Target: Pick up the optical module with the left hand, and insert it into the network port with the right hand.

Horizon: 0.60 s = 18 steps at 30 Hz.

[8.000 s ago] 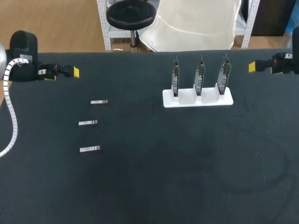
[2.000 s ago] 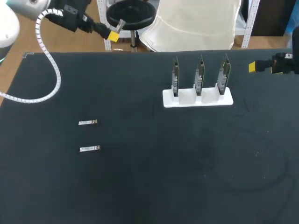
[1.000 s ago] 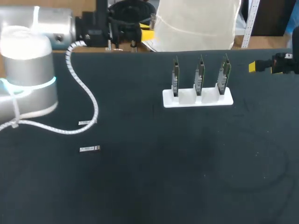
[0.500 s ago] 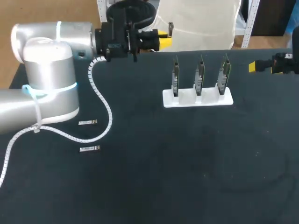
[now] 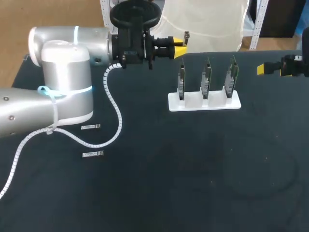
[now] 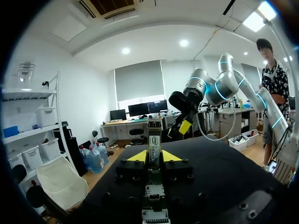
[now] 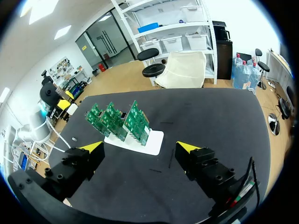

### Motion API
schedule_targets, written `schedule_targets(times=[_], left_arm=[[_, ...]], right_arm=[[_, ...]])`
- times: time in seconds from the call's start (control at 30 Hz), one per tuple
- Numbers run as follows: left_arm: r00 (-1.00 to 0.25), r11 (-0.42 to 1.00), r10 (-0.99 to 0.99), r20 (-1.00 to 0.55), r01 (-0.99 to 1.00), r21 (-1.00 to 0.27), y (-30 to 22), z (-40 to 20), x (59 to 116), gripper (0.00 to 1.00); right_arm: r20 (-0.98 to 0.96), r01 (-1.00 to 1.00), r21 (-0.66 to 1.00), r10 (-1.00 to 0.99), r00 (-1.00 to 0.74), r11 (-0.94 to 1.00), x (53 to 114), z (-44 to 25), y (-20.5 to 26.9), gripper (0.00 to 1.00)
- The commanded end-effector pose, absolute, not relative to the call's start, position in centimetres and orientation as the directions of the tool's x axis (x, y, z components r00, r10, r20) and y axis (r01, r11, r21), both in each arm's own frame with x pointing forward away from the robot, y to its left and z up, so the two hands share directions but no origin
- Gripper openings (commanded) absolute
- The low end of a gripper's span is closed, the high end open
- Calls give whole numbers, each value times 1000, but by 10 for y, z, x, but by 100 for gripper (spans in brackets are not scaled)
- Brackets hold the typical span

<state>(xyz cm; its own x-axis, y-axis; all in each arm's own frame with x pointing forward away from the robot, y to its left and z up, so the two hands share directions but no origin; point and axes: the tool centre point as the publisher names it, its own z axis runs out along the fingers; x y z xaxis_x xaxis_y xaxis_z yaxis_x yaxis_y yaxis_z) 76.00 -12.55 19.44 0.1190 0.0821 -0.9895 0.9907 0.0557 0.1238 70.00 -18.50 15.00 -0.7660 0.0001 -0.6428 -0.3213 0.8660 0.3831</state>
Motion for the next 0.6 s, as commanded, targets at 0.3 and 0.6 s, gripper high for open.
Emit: schedule_targets(times=[0.3, 0.6], left_arm=[[57, 62, 106, -993, 996, 64, -122, 179, 773, 0], [16, 69, 125, -992, 997, 24, -119, 171, 769, 0]], right_arm=[[-643, -321, 383, 0, -766, 866, 700, 150, -185, 100], [-643, -321, 383, 0, -766, 866, 700, 150, -185, 100]])
